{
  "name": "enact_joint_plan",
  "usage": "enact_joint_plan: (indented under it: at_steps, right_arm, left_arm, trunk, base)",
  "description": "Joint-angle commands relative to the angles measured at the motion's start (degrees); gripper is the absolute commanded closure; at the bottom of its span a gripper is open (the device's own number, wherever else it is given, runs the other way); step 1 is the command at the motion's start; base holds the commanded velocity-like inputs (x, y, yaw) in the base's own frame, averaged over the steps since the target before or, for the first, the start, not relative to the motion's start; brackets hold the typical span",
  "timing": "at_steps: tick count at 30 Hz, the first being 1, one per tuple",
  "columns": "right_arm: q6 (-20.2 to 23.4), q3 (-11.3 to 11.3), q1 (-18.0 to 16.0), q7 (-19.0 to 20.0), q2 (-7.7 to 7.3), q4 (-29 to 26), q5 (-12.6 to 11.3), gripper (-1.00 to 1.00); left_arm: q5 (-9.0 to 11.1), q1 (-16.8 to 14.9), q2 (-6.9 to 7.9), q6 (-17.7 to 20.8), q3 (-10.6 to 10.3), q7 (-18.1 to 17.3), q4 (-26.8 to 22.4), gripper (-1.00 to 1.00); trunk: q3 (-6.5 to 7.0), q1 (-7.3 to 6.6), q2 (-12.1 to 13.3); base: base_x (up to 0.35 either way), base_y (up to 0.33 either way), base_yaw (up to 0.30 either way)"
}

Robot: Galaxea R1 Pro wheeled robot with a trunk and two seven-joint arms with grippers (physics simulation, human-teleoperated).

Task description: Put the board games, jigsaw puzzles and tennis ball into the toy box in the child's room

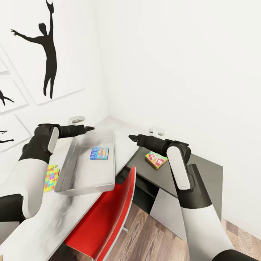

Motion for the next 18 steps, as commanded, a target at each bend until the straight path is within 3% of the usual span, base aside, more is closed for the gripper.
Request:
enact_joint_plan:
  at_steps: [1,4,8,18]
  right_arm:
    - [0.2,0.0,0.0,-0.6,0.00,0.0,-0.6,-1.00]
    - [0.2,0.0,0.0,-0.6,-0.01,0.0,-0.6,-1.00]
    - [0.2,0.0,0.0,-0.5,-0.11,0.0,-0.6,-1.00]
    - [0.2,-0.1,0.0,-0.5,-0.23,0.0,-0.6,-1.00]
  left_arm:
    - [0.4,0.2,0.03,3.1,0.1,0.0,-2.9,-1.00]
    - [0.5,0.6,0.06,6.9,0.1,-0.1,-7.4,-1.00]
    - [0.5,0.9,0.07,9.1,0.2,-0.1,-10.0,-1.00]
    - [0.5,1.8,0.08,11.1,3.2,-0.1,-11.7,-1.00]
  trunk:
    - [-0.02,0.04,-0.1]
    - [0.26,0.04,-0.1]
    - [0.63,0.04,-0.1]
    - [1.56,0.04,-0.1]
  base:
    - [0.000,0.000,0.000]
    - [0.000,0.000,0.000]
    - [0.000,0.000,0.000]
    - [0.000,0.000,0.000]
